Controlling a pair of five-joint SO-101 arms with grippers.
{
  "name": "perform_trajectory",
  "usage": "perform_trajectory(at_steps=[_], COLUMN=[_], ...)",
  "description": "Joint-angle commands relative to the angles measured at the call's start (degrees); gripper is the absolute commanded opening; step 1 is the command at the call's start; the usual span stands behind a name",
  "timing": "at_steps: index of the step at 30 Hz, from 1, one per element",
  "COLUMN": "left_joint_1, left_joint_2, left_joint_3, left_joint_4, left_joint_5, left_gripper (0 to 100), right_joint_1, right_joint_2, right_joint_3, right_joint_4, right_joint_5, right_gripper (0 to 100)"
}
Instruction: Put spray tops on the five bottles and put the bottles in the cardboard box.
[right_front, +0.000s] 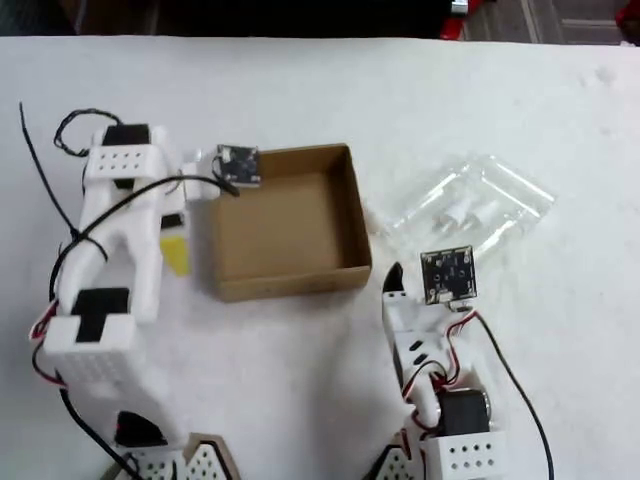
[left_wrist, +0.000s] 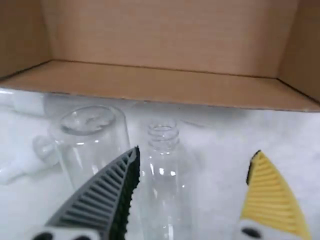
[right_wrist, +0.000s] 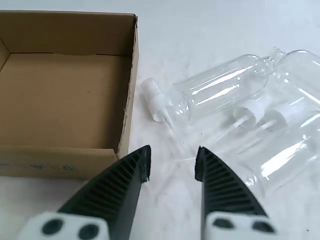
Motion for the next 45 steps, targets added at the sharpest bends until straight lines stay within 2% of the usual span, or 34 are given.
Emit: perform_trajectory(at_steps=[1, 10, 15, 20, 45], left_joint_1=[-1.45, -2.59, -2.33, -2.33, -1.54], left_joint_2=[1.71, 5.14, 5.23, 5.23, 5.14], left_joint_3=[-4.48, -4.48, -3.08, 0.26, 0.97], left_joint_4=[-3.34, -6.15, -7.03, -10.99, -8.09], left_joint_5=[-0.35, 0.09, 0.0, 0.0, 0.09], left_gripper=[32, 32, 26, 26, 25], right_joint_1=[-0.48, -0.57, -0.57, -0.57, -0.48], right_joint_2=[-0.04, -0.04, -0.04, -0.04, -0.04], right_joint_3=[0.53, 0.53, 0.53, 0.53, 0.53], right_joint_4=[0.4, 0.4, 0.4, 0.4, 0.4], right_joint_5=[-0.09, -0.09, -0.09, -0.09, -0.09], right_gripper=[13.3, 13.3, 13.3, 13.3, 13.3])
